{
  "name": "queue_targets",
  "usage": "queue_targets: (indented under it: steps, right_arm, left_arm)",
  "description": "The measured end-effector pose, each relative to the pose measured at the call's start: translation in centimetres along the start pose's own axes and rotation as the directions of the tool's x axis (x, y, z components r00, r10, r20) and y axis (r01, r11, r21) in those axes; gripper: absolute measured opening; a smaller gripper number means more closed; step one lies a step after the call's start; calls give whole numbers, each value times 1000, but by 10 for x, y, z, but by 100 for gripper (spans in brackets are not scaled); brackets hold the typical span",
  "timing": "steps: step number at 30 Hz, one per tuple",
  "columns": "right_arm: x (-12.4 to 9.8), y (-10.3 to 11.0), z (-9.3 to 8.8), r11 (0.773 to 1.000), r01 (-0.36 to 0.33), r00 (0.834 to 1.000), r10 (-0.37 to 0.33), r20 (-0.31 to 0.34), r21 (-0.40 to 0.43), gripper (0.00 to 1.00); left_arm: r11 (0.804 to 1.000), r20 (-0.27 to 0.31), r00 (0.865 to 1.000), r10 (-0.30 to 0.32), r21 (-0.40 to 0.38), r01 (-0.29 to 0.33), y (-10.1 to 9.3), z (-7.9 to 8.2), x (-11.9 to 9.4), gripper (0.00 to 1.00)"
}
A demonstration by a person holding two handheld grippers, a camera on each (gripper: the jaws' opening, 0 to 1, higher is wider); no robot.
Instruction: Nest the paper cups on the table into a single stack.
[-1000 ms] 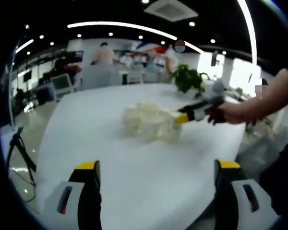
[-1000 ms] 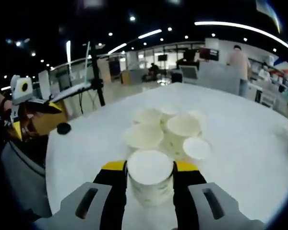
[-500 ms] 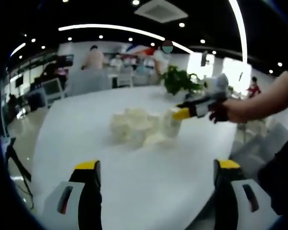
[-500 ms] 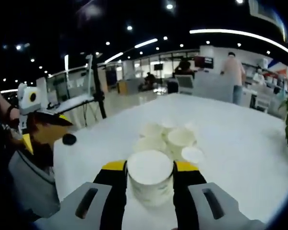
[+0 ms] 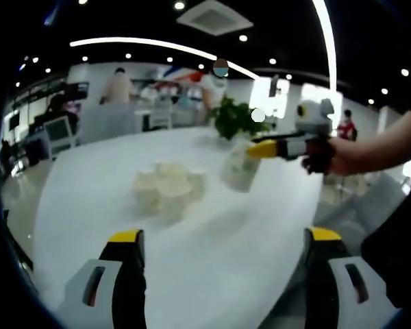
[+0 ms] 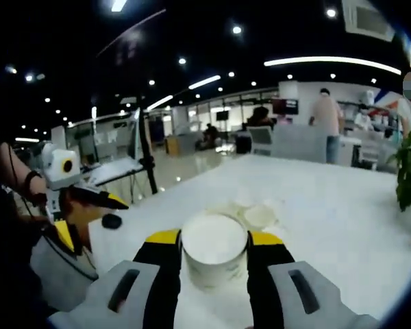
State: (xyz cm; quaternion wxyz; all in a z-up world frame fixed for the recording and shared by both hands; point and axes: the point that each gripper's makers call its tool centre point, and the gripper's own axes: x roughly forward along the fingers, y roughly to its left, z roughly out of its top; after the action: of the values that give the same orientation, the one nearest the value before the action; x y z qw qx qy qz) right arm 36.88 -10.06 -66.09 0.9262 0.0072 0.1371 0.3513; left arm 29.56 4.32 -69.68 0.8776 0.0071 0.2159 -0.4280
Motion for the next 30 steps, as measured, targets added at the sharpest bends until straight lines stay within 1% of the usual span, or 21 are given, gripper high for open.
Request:
queue_targets:
  steps: [2, 5, 8, 10, 12, 13, 15, 18, 20, 23, 26, 30]
  right_arm:
    - [-5, 2, 2, 1000, 7, 1000, -8, 16, 18, 33]
    - [-10, 8, 1, 999, 2, 1000, -3, 23, 33, 33]
    - [-12, 13, 3, 999, -6, 999, 5, 35, 52, 33]
    - [-14, 18, 6, 998, -11, 999, 7, 51, 69, 33]
    - [-15, 23, 9, 997, -19, 998, 13, 67, 81, 33]
    - [-15, 24, 10, 996, -20, 997, 15, 70, 82, 33]
    - [-15, 29, 12, 995, -32, 996, 24, 85, 99, 33]
    - [-15, 37, 14, 989, -56, 994, 42, 99, 136, 33]
    - [-16, 41, 16, 986, -64, 993, 48, 111, 152, 33]
    - [-16, 46, 18, 980, -80, 990, 57, 128, 184, 33]
    - [-16, 51, 17, 978, -87, 990, 63, 129, 188, 33]
    - [-14, 61, 14, 971, -124, 987, 99, 127, 202, 33]
  left_arm:
    - [1000, 6, 1000, -13, -5, 13, -4, 2, 2, 94]
    - [999, 8, 999, -40, -8, 40, -11, 5, 6, 92]
    - [996, 4, 997, -81, -30, 81, -20, 6, 10, 87]
    - [995, 4, 995, -99, -31, 99, -25, 8, 13, 85]
    - [993, 9, 994, -113, -30, 113, -30, 11, 17, 87]
    - [993, 13, 993, -119, -25, 119, -32, 12, 18, 86]
    - [989, 7, 990, -140, -39, 140, -37, 13, 21, 85]
    - [985, 13, 986, -167, -46, 167, -43, 15, 24, 84]
    - [984, 10, 985, -174, -39, 175, -45, 15, 25, 84]
    - [980, 7, 982, -190, -56, 190, -49, 14, 27, 83]
    - [977, 7, 978, -207, -55, 207, -53, 15, 29, 83]
    - [973, 5, 975, -223, -58, 223, -58, 16, 31, 82]
